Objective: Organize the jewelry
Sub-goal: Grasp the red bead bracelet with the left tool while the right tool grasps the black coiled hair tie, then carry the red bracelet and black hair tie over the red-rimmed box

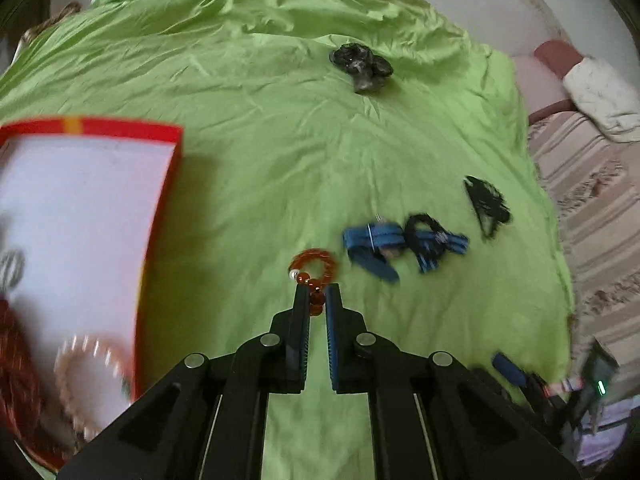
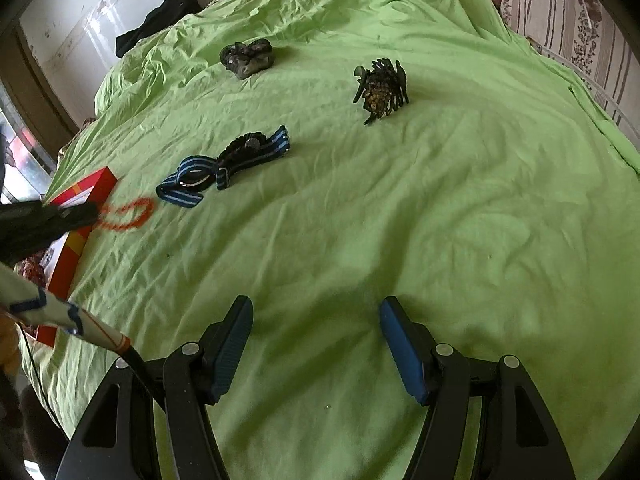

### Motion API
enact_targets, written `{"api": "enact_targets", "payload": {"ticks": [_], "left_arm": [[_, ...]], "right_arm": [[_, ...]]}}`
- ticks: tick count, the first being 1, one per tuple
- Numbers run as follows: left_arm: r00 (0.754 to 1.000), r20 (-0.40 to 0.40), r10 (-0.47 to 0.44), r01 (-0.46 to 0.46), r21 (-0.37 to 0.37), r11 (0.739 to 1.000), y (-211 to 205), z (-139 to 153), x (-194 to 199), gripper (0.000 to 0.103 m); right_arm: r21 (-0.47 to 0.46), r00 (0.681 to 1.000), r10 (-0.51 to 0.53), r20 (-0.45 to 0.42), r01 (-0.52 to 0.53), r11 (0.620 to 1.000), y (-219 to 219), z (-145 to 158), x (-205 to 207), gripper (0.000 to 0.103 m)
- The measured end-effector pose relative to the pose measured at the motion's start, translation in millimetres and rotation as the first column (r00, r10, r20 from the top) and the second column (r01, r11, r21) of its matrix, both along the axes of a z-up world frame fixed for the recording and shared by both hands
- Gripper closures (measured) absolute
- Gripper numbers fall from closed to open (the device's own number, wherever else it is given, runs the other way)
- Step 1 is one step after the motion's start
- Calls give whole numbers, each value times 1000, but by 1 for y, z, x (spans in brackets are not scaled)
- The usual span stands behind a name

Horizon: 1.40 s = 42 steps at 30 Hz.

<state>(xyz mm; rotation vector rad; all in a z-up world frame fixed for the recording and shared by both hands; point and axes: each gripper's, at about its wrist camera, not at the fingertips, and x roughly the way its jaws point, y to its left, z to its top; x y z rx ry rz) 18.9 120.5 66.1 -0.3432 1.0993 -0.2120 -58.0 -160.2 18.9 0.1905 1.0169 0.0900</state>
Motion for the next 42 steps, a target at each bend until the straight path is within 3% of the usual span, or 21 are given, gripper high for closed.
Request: {"api": "enact_targets", "payload": {"ticks": [7,12,15,20,22,25,30,36,37,38,39,41,42], "left_arm": [[997,21,-68,68,-4,998,-9,-4,-57,96],[998,-2,-68,68,2,998,-11,-27,-65,96],[998,1,-66,66,-16,998,-6,-34,-68,96],[997,17,-71,72,-26,997,-3,-35,-69,96],[997,26,-78,78,-19,997,-3,-34,-71,96],[995,40,-86,87,-14,996,-3,-35,-72,95],[996,42,-82,84,-43,996,0,-39,-71,95],[996,45,-80,82,-51,995,-1,-40,-69,95],[996,46,-80,82,-50,995,-1,-40,-69,95],[996,45,-79,81,-49,995,-2,-39,-69,95],[996,43,-78,80,-50,995,-1,-39,-69,95],[997,37,-75,77,-57,995,-1,-36,-70,95],[997,39,-72,74,-59,996,0,-33,-71,95]], "right_arm": [[55,1000,21,-4,-21,998,7,14,9,32],[48,999,45,30,-47,998,20,30,33,32],[116,998,49,31,-52,992,27,34,59,33],[201,1000,-10,-7,11,980,34,23,109,57],[205,1000,-15,2,14,979,36,25,122,60],[147,1000,18,11,-19,989,44,27,147,60],[-5,994,72,-78,-72,997,54,5,171,60],[0,991,97,-90,-98,995,53,-8,174,58],[-2,990,105,-91,-105,994,54,-9,174,62],[7,989,116,-89,-116,993,54,-9,174,76],[31,987,127,-95,-125,992,53,-8,175,84],[69,990,112,-87,-106,992,49,-1,173,95],[89,991,105,-79,-98,991,46,4,170,95]]}}
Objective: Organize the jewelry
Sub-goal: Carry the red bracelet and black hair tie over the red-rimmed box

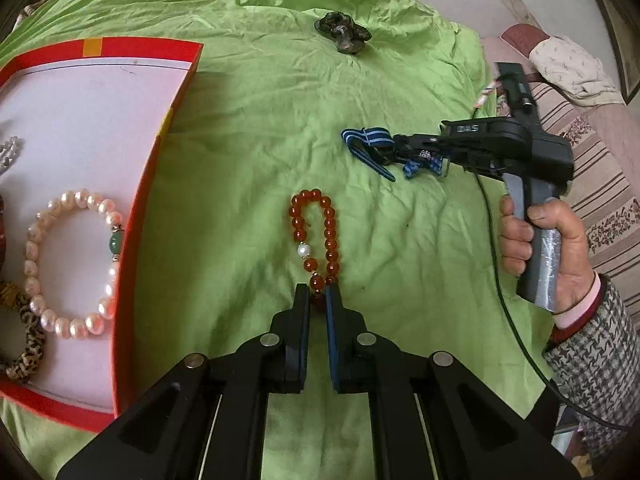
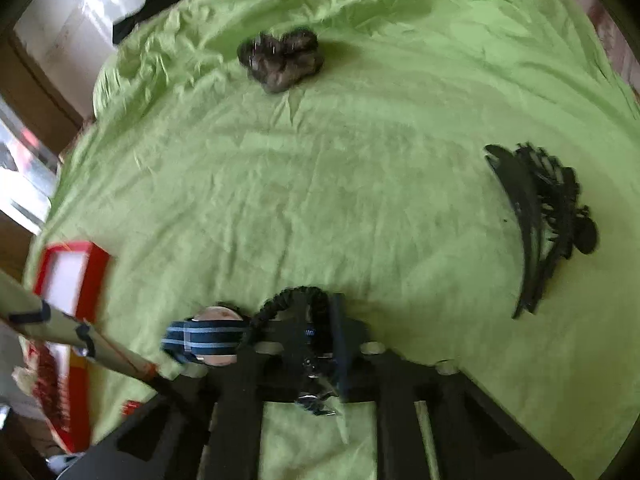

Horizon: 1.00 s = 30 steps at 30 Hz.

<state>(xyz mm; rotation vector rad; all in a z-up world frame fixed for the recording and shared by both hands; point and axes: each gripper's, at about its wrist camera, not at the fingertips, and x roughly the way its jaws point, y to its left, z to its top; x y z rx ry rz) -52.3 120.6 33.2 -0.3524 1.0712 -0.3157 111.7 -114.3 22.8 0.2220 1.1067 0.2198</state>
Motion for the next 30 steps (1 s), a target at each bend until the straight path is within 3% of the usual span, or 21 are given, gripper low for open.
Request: {"api": "enact_targets", "payload": {"ticks": [4,11,20,30], "left_arm": [[999,39,8,-8,-4,1000,2,22,-9,96],[990,137,40,-36,-30,999,14,79,-37,96],[976,190,102,-94,-52,994,40,117,-73,96],[948,213,238,-227,-77,971,113,137,-90,95]], "right_arm": [[56,998,-14,64,11,998,-7,35,-23,95],[32,985,32,172,-38,999,0,90,-85,95],[36,970,94,223,-105,994,19,119,-154,95],[34,955,192,227,-205,978,75,134,-176,95]]}}
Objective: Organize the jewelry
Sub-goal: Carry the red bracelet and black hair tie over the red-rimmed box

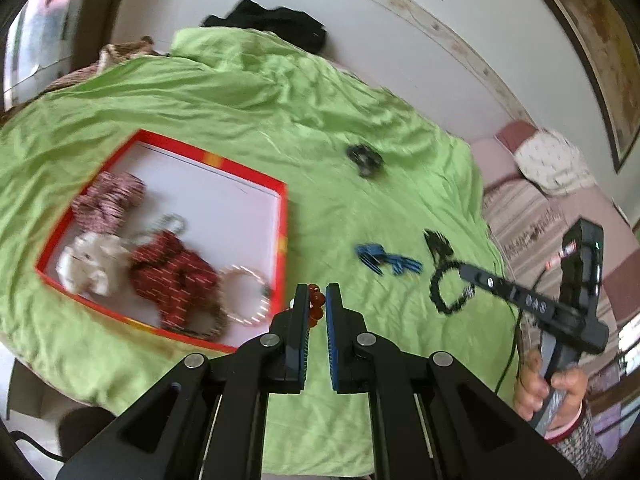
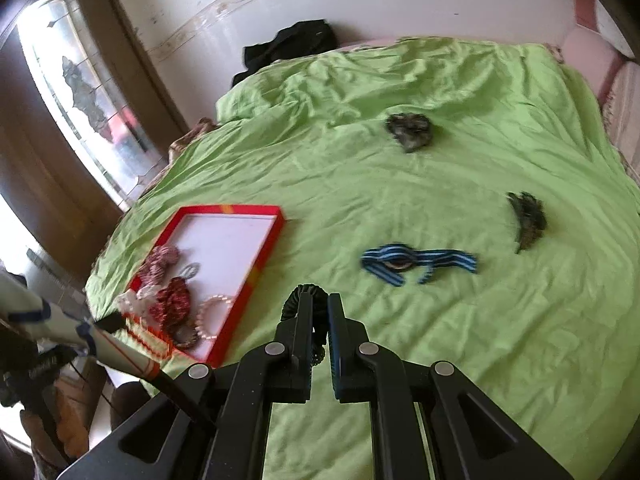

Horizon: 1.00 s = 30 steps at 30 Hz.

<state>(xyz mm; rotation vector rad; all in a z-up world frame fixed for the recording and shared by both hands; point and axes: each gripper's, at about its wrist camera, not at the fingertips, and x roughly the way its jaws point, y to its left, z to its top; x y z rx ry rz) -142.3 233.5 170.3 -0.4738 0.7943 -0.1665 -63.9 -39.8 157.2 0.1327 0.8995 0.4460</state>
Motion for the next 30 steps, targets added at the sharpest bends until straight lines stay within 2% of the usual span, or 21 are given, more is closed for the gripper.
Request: {"api": "enact_targets", "payload": {"ticks": [5,9,12,16,20,25,30], "left_arm": [[999,-22,42,-41,22,999,48,6,22,96],[995,-59,77,-74,59,996,81,2,53,96],[992,-81,97,-92,59,994,103,-5,77,95],[984,-130,123,-121,30,992,134,-25,118,95],[969,-186,161,-156,43,987,157,-53,154,96],[955,-225,192,-184,55,981,173,-80,186,96],[951,-233,201,-191,64,979,179,-93,200,96]], "right_arm": [[-4,998,62,-22,-62,998,43,0,9,95],[-27,994,105,-28,-106,994,84,-2,21,95],[-45,991,131,-37,-133,990,115,-7,35,95],[-44,985,158,-75,-162,986,153,-21,59,95],[-46,977,173,-123,-180,983,187,-46,84,95],[-20,967,172,-187,-179,984,206,-74,107,95],[-26,958,168,-231,-179,984,216,-97,121,95]]}}
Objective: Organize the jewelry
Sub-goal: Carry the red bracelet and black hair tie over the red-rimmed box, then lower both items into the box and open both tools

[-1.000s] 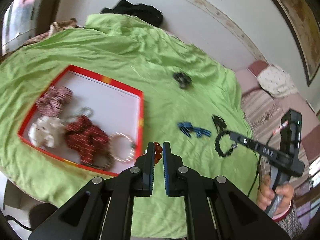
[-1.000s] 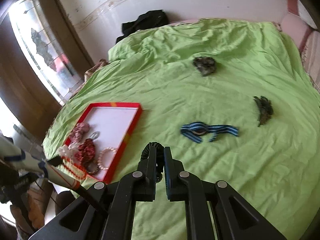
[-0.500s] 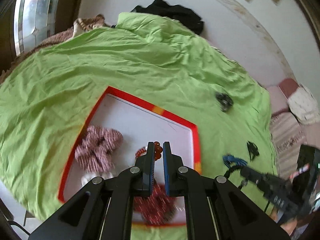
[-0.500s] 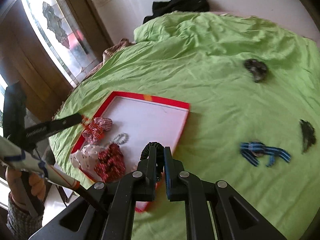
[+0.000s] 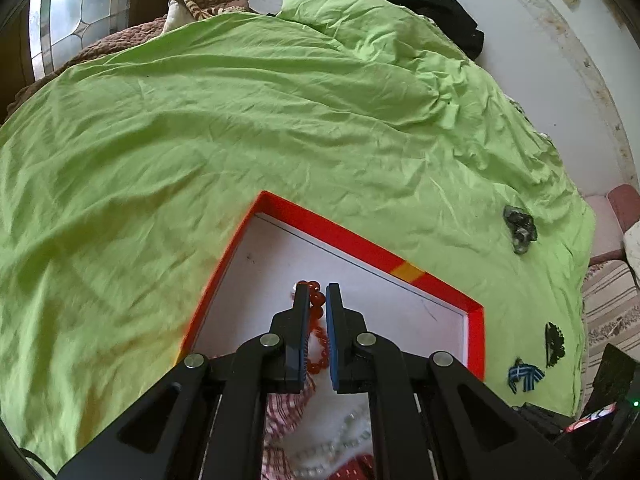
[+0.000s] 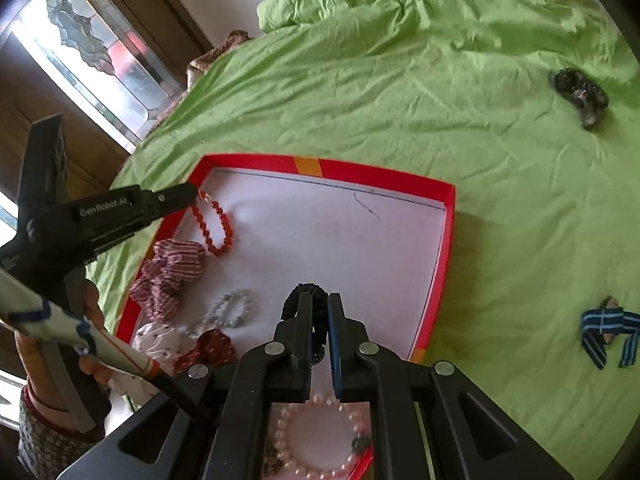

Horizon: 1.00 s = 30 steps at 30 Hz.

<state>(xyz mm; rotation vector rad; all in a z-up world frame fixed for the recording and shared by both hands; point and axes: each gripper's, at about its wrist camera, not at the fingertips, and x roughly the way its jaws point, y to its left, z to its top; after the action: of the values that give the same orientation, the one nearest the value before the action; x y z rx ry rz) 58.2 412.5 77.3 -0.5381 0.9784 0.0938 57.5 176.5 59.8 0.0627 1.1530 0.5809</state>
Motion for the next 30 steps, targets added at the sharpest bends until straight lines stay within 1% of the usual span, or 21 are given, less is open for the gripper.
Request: {"api": "enact_targets", "payload": {"ticks": [7,13,17,18,19,20,21,22,23,25,27,29,30], "left_arm": [[1000,-25,17,-17,1,1000,7,-14,7,96],[999,-30,36,-36,5,999,11,-16,7,95],[998,-27,48,-48,11,999,11,-14,4,96],[999,-24,47,-47,12,999,11,-13,3,95],[999,-20,45,-45,11,999,11,-10,2,95],[999,-16,45,-45,12,999,10,-7,0,95],[999,-13,45,-45,13,999,10,-4,-2,95],[999,-7,45,-45,17,999,8,0,-6,92],[999,0,45,-45,24,999,6,5,-10,89],[998,21,50,-52,51,997,0,17,-20,71],[998,42,51,-54,80,995,-8,29,-32,66],[998,56,40,-46,110,993,-19,40,-45,65],[998,62,33,-41,127,991,-26,46,-53,61]], "right_arm": [[-13,1000,14,-9,-15,1000,6,-11,3,95],[-17,1000,22,-21,-22,1000,9,-17,1,95],[-35,999,33,-5,-33,999,14,-19,-2,92],[-43,999,34,7,-33,999,15,-18,-3,90],[-52,999,40,20,-39,998,16,-17,-5,81],[-73,998,52,46,-48,996,18,-14,-8,71],[-90,996,60,70,-53,995,19,-11,-11,66],[-101,993,67,95,-57,993,19,-7,-14,59],[-105,991,71,111,-60,993,18,-3,-17,58],[-109,988,79,135,-64,992,15,5,-23,58],[-106,985,79,156,-63,992,9,15,-31,58],[-104,982,73,175,-55,993,-1,24,-41,55],[-103,981,69,181,-50,993,-6,27,-45,55]]}}
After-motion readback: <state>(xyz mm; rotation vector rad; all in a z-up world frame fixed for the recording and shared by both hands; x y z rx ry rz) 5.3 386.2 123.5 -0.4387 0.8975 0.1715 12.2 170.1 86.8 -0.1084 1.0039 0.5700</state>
